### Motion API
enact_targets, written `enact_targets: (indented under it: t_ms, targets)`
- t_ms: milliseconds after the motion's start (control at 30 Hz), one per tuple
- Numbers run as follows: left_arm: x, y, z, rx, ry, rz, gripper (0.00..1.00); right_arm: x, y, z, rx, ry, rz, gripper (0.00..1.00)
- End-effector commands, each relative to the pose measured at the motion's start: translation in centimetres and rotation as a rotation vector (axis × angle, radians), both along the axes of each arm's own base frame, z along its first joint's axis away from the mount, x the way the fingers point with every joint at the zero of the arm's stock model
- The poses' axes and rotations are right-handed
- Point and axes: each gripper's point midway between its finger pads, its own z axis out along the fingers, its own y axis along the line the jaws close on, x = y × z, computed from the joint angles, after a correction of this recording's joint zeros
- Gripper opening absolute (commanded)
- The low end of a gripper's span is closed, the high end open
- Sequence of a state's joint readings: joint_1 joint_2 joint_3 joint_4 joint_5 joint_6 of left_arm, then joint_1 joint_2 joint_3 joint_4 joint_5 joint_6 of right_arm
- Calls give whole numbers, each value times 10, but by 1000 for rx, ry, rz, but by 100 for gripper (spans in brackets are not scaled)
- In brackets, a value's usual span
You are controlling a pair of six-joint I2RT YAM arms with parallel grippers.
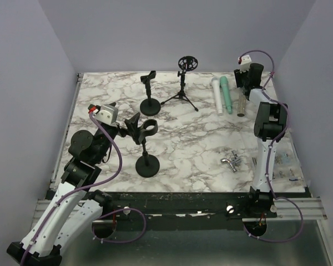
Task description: Remove the microphone from the stand
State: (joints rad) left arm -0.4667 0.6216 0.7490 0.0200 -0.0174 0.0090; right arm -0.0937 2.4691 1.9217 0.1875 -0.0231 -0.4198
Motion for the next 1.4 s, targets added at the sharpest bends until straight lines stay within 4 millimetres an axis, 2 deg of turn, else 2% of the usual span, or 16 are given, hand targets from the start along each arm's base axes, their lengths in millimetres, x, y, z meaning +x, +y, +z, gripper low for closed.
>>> enact_targets:
  t_ms: [0,267,400,567,667,767,900,1067,1133,1200,1367]
  targets:
    - [7,7,-24,71,39,50,98,15,19,-3,18,-17,148,1]
    - [7,10,-21,73,17,60,99,26,39,-8,-6,-11,207,1]
    - [7,9,-21,73,17,59,99,28,39,-8,-16,-20,193,15]
    - [7,8,-22,73,18,56,99,31,39,-9,-22,-22,189,18]
    - [7,8,-22,75,18,54,99,32,40,-8,-18,-27,194,27]
    - [8,8,-23,75,20,57,98,33,40,-7,-14,-31,185,45]
    - [9,6,-24,74,26,48,99,35,35,-4,-6,-45,149,64]
    - [9,6,-24,74,28,48,99,36,29,2,15,-53,94,78]
    - [9,5,-24,73,29,46,99,37,25,8,18,-64,60,81]
    - [10,4,-26,73,33,42,99,37,23,24,42,-84,29,85]
    - [8,0,-24,68,31,16,99,37,15,82,184,-135,-110,93]
